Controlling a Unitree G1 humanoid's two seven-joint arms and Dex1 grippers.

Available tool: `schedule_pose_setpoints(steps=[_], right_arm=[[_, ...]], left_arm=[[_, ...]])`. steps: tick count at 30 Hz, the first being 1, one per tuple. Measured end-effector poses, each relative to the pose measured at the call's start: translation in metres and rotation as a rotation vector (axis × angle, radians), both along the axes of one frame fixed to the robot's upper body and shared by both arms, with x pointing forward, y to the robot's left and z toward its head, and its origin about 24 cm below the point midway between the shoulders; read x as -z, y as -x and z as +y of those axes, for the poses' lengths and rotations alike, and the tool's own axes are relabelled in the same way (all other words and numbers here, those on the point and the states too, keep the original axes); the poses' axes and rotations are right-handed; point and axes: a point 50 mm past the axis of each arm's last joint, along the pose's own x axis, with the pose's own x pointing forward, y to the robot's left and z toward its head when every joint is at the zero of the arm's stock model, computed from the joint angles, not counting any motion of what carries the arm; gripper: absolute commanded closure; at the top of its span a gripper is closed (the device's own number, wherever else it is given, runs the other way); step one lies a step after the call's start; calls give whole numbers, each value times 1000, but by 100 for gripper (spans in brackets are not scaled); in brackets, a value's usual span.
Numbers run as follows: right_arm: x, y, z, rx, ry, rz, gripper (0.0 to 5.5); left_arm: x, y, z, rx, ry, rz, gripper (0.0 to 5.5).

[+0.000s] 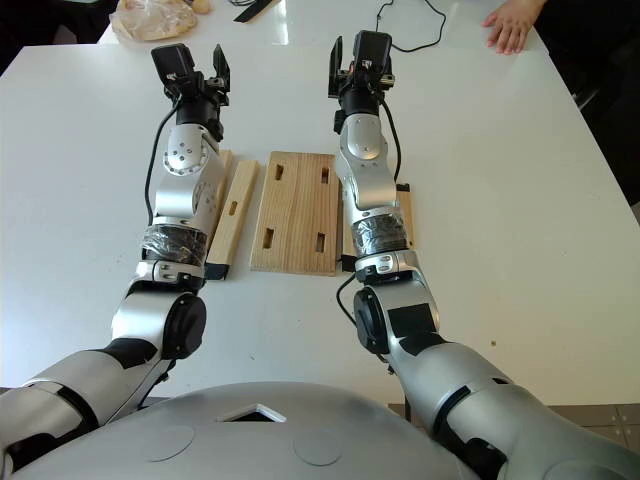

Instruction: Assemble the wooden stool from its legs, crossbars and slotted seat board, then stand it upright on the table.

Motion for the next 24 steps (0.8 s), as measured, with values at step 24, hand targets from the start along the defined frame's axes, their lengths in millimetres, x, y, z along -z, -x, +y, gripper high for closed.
schedule_pose_setpoints(steps=[24], right_arm=[[16,6,5,137,136,5,223]], left_arm=[[21,9,-41,81,-6,68,220]])
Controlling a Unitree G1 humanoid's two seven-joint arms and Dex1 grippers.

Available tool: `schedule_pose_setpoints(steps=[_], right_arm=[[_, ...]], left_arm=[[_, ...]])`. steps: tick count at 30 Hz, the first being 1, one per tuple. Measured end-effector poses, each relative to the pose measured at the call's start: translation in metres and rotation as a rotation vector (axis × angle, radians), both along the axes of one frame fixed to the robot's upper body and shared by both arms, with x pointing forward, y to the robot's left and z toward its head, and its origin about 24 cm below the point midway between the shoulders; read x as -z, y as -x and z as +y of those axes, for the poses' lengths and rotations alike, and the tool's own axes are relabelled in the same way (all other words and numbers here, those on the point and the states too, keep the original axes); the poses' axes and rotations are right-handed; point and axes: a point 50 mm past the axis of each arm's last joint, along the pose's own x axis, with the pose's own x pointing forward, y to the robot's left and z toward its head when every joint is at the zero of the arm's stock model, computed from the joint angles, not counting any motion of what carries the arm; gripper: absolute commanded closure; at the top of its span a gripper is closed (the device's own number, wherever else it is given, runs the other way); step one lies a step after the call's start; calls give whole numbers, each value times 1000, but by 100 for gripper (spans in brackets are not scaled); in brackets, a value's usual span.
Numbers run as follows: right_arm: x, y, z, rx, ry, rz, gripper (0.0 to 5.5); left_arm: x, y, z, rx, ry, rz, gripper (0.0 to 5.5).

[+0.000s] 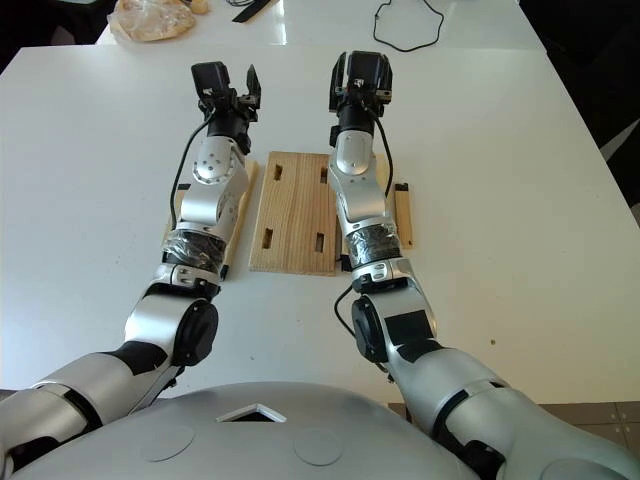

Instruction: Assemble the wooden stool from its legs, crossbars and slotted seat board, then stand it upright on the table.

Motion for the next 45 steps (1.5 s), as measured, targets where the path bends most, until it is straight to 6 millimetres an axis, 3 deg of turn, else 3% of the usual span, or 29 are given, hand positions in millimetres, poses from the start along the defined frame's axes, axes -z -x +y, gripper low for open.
schedule_pose_setpoints(steps=[6,11,17,34,42,44,45], right_arm=[[-3,-3,15,-53,100,20,223],[0,-2,20,-87,174,28,223],[19,9,18,-91,243,55,223],[13,13,30,-126,293,-13,223],[14,12,29,-116,278,2,223],[14,12,27,-111,279,11,223],[14,13,26,-107,280,14,223]], left_arm=[[1,4,-11,20,-20,-16,220],[3,3,-10,12,-26,-7,220],[2,4,-14,11,-71,-18,220],[4,7,-10,21,-169,-41,220],[11,10,2,67,33,48,220],[9,17,14,86,92,54,220],[8,22,30,89,115,57,220]])
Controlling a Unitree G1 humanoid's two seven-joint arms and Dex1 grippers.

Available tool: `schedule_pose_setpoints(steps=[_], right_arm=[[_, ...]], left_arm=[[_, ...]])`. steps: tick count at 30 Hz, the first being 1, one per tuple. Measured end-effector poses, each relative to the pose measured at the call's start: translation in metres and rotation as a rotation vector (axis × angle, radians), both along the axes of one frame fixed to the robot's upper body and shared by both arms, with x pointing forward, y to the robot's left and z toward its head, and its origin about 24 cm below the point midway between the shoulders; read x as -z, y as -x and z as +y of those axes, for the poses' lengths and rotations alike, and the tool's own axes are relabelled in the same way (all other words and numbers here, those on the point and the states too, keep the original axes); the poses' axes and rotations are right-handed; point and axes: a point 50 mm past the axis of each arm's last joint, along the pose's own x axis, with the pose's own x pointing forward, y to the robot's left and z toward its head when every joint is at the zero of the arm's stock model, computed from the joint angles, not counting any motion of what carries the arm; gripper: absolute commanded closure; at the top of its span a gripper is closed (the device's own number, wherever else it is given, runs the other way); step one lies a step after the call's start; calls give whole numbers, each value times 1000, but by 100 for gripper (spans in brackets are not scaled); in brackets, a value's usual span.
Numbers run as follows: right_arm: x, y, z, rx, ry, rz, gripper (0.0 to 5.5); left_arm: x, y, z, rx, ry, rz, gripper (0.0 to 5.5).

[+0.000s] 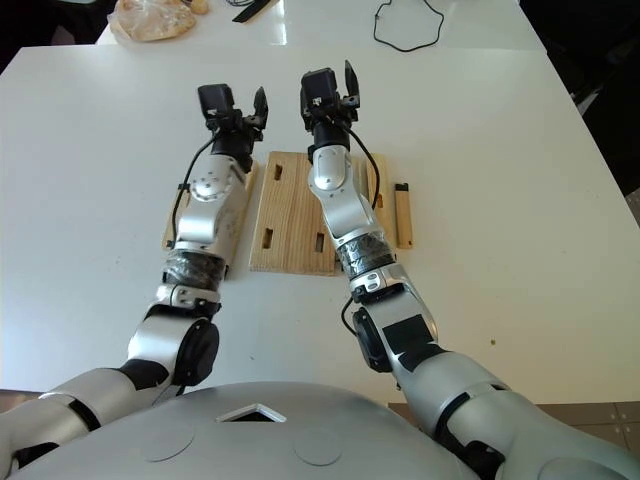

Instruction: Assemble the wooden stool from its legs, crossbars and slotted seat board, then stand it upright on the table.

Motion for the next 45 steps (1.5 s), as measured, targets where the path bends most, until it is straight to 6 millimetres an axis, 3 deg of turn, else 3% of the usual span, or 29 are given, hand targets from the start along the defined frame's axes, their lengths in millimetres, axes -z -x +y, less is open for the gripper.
schedule_pose_setpoints(steps=[1,4,6,9,17,23,37,45], right_arm=[[0,0,-1,3,-1,-1,223],[0,3,-8,32,0,-9,223],[0,6,-11,50,0,-9,223],[0,11,-14,77,3,-17,223],[2,21,-17,123,-24,1,223],[0,24,-15,126,-41,-8,223],[1,26,-12,129,-50,1,223],[2,26,-13,134,-47,0,227]], left_arm=[[0,3,10,-8,-3,3,220],[9,32,75,-44,-74,65,220],[14,51,104,-72,-122,117,220],[21,75,126,-52,-183,182,220],[51,119,130,70,-192,304,220],[67,130,134,120,-169,363,220],[78,139,131,173,-189,403,220],[85,150,134,173,-238,404,335]])
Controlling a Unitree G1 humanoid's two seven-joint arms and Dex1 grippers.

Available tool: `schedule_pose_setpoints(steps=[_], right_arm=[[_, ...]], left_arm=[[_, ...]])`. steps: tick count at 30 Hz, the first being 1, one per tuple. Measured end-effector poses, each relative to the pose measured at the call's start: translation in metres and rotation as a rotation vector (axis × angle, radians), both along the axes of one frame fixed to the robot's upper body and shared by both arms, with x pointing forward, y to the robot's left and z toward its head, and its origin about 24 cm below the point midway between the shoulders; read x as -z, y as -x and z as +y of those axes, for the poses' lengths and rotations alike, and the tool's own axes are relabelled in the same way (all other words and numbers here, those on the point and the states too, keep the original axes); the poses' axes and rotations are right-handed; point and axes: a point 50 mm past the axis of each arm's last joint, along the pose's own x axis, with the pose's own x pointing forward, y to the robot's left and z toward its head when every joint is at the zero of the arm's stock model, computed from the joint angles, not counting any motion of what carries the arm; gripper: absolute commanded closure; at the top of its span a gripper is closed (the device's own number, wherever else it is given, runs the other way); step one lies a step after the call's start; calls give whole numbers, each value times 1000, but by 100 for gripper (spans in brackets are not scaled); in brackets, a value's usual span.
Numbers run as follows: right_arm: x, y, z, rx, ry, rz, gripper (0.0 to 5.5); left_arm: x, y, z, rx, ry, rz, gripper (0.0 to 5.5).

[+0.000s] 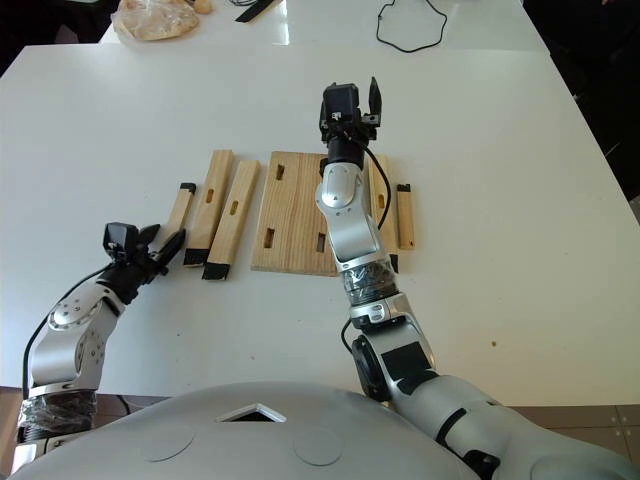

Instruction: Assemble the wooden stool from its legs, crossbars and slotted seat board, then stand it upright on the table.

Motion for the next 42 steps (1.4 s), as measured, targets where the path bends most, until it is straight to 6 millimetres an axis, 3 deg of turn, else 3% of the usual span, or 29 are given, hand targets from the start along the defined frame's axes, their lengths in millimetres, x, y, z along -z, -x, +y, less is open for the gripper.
schedule_pose_setpoints(steps=[6,14,17,19,22,25,29,33,35,42], right_arm=[[-1,1,0,3,-1,-5,227],[1,3,-1,5,-4,6,227],[1,2,-6,-23,-64,23,227],[0,-1,-13,-70,-130,47,227],[1,-8,-23,-256,-348,184,227],[-11,-10,-28,-526,-581,253,227],[-48,-11,-40,-883,-737,242,227],[-126,5,-57,-1426,-752,158,227],[-148,17,-56,-1594,-717,154,227],[-150,31,-50,-1738,-741,287,227]], left_arm=[[3,2,5,15,-38,-15,416],[2,-3,9,16,-64,-41,418],[-10,-25,16,-29,-44,-73,418],[-40,-53,18,-63,16,-193,418],[-103,-92,-1,-10,214,-430,418],[-142,-101,-26,127,416,-557,418],[-160,-92,-46,312,615,-588,418],[-185,-68,-76,610,953,-567,418],[-191,-57,-86,715,1023,-537,418],[-188,-48,-93,798,1092,-424,418]])
